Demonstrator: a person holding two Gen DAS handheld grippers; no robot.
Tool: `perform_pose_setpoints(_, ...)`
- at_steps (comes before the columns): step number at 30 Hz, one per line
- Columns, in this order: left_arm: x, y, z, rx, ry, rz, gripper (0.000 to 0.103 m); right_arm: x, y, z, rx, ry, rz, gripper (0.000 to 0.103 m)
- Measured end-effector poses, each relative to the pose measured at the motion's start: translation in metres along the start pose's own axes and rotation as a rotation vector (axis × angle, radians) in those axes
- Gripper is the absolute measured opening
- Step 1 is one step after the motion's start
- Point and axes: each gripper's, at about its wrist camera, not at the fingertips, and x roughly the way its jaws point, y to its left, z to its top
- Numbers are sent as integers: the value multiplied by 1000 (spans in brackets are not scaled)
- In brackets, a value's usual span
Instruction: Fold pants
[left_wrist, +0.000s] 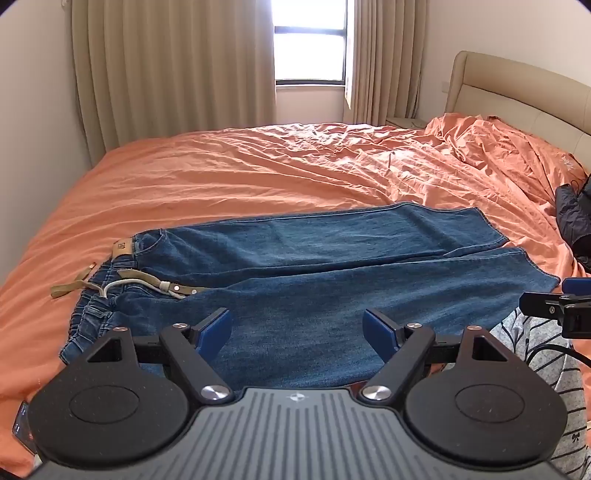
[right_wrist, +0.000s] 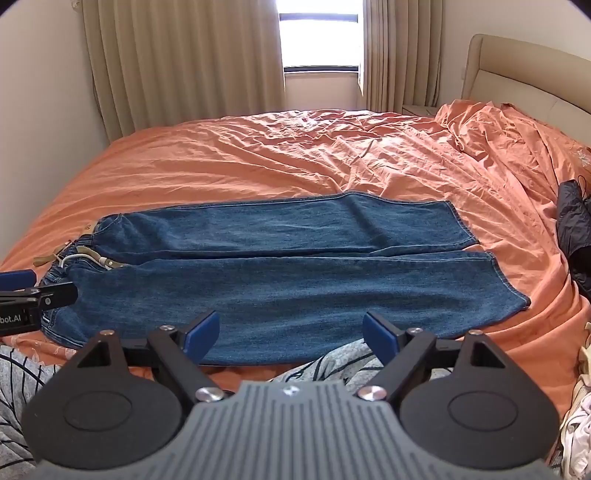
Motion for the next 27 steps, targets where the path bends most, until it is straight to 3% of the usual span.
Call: perform_pose_setpoints(27, 0, -1, 0, 5, -5, 5, 94, 1, 3, -2, 24, -12, -3, 81)
